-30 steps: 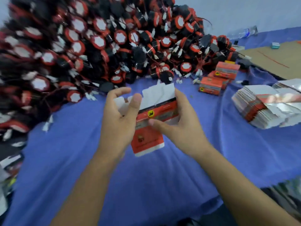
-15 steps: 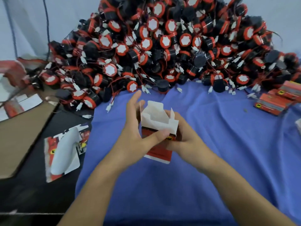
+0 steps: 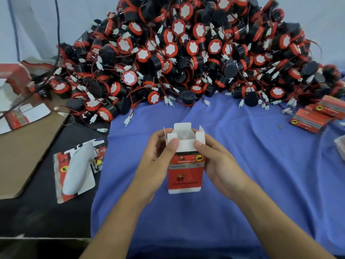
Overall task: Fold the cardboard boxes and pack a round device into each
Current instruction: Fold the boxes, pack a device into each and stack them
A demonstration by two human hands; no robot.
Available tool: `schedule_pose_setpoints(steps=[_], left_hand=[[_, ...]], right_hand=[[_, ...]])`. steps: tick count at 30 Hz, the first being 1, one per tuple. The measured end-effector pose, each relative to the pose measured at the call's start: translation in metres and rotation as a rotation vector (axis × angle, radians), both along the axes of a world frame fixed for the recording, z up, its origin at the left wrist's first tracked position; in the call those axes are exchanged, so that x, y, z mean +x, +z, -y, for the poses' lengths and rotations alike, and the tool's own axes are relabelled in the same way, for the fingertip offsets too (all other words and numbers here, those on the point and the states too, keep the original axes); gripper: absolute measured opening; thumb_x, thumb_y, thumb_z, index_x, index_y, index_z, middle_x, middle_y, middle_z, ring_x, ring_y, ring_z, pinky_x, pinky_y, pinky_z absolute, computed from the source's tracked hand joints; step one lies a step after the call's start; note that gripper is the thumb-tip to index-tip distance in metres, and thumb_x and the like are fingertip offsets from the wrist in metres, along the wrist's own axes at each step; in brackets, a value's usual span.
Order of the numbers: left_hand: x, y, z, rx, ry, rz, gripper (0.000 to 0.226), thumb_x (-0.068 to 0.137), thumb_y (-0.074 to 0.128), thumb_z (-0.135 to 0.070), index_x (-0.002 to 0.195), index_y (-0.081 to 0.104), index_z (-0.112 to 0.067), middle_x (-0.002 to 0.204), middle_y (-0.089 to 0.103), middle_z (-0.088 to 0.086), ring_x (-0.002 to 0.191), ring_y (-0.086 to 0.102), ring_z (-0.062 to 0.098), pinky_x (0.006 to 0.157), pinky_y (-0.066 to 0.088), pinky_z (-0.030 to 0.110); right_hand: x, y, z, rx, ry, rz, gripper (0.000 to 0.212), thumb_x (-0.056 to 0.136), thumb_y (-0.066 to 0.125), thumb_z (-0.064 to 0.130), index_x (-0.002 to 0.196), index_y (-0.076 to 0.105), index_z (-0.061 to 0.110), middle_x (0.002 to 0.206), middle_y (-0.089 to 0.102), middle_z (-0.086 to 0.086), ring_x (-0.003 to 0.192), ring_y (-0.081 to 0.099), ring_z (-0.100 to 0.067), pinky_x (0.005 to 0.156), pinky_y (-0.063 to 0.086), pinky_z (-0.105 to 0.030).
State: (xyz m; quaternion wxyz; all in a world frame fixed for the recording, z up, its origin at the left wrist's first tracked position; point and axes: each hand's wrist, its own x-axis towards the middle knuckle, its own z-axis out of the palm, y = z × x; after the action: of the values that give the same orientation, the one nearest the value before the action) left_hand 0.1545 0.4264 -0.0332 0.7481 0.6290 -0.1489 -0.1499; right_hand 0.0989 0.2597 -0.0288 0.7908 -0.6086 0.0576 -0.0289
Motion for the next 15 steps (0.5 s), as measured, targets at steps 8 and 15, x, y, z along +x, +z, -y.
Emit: schedule_pose_setpoints(steps=[8,15], left_hand=[[-0.003,0.003,0.006,0.022,0.035,0.007,0.032,0.104,0.053,-0.007,0.118,0.06,-0.034,0.113,0.073,-0.004,0.099,0.072,0.014,0.074,0.057,0.022],[-0.009,0.008,0.017,0.099,0.039,0.122,0.054,0.099,0.046,-0.007,0.127,0.057,-0.052,0.126,0.064,-0.025,0.114,0.064,0.001,0.087,0.053,0.023]], right_hand=[[0.001,-0.001,-0.007,-0.077,-0.127,0.043,0.039,0.087,0.064,0.014,0.126,0.067,0.02,0.12,0.073,-0.008,0.107,0.069,-0.023,0.086,0.053,-0.033],[0.0,0.0,-0.027,-0.182,-0.222,0.083,0.054,0.086,0.047,0.003,0.119,0.064,0.043,0.116,0.071,0.01,0.091,0.069,-0.009,0.072,0.056,-0.023]])
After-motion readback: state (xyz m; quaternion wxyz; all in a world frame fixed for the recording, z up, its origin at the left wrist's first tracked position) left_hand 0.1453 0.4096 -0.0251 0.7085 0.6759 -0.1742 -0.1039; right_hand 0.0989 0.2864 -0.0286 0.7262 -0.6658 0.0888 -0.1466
